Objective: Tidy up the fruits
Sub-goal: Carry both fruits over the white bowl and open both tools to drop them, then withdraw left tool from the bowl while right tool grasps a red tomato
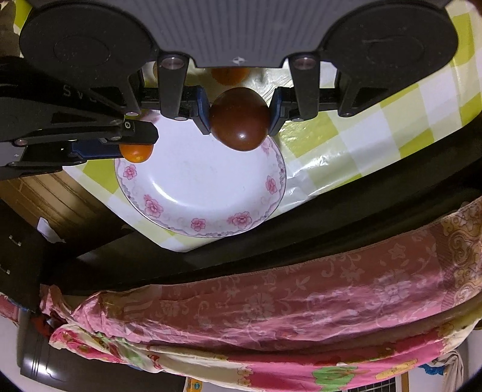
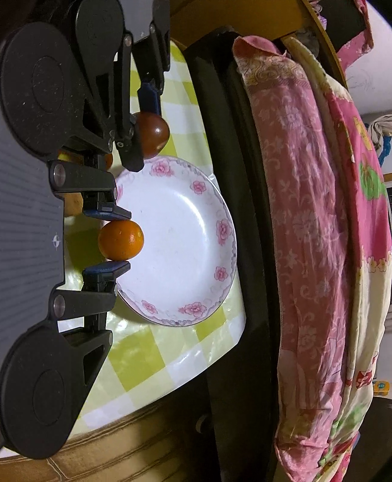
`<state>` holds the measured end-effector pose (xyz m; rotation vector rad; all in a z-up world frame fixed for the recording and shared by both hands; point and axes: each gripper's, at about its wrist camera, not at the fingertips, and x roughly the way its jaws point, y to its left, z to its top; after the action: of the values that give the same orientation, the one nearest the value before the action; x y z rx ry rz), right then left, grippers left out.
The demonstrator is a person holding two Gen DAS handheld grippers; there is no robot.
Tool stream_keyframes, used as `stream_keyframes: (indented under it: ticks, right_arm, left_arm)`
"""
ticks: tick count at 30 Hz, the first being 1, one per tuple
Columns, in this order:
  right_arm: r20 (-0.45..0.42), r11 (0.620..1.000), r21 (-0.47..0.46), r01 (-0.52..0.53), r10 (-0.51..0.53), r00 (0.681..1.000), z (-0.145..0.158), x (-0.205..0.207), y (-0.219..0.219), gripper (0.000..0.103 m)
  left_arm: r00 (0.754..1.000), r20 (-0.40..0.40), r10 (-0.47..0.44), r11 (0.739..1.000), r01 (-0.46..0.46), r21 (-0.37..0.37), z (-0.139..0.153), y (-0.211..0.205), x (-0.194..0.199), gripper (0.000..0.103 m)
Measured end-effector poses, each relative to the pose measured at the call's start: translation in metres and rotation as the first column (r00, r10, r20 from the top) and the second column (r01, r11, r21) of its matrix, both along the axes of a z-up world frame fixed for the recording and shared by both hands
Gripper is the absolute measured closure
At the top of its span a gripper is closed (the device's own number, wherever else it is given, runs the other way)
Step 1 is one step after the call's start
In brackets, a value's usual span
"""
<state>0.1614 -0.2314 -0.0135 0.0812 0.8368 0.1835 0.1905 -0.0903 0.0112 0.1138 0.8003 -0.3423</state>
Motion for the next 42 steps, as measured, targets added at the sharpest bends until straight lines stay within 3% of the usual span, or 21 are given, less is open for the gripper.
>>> stream_keyframes:
  ticks: [16, 42]
  right_arm:
    - [0.0, 1.0, -0.009, 0.021, -0.021, 1.0, -0.013, 0.019, -0.006, 0.077]
    - [0.06, 0.999, 0.002, 0.033, -0.033, 0.998, -0.003, 0.015, -0.008, 0.071]
  left_arm:
    - [1.0, 0.015, -0.013, 0.999, 0.012, 0.031, -0.008, -0.009, 0.012, 0.057]
    - [0.998, 0.055, 0.003, 0.998, -0.007, 0.065, -0.001, -0.007, 0.006, 0.049]
